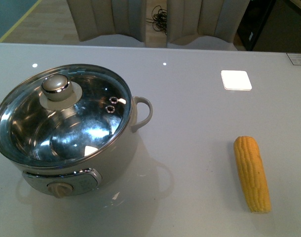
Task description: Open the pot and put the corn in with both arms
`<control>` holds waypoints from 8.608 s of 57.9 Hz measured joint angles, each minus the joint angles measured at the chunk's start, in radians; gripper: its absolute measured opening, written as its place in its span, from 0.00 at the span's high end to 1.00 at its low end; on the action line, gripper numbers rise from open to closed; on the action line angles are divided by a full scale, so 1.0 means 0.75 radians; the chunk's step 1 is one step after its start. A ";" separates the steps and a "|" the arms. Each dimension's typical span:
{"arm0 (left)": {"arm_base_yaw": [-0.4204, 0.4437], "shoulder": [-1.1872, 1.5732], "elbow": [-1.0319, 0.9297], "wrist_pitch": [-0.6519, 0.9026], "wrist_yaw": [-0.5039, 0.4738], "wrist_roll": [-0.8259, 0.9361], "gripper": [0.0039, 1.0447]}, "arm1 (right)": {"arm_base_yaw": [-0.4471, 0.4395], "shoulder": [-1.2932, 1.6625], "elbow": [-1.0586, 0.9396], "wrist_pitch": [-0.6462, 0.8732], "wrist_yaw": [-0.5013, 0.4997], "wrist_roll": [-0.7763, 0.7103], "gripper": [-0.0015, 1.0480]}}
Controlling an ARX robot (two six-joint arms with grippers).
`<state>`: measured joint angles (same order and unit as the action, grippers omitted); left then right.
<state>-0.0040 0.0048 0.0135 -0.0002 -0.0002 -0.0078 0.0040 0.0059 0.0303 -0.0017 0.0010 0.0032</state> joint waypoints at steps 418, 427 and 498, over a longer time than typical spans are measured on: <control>0.648 3.358 1.110 1.691 0.072 0.024 0.07 | 0.000 -0.002 -0.001 0.000 0.002 -0.001 0.09; 0.660 3.166 1.042 1.654 0.090 0.017 0.07 | 0.000 -0.002 -0.001 0.000 0.002 0.000 0.09; 0.135 1.204 0.264 0.837 -0.201 -0.438 0.07 | 0.000 -0.002 -0.001 0.000 0.002 -0.001 0.09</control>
<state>0.0975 0.9077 0.2115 0.6277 -0.1513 -0.3363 0.0040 0.0048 0.0299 -0.0017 0.0025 0.0029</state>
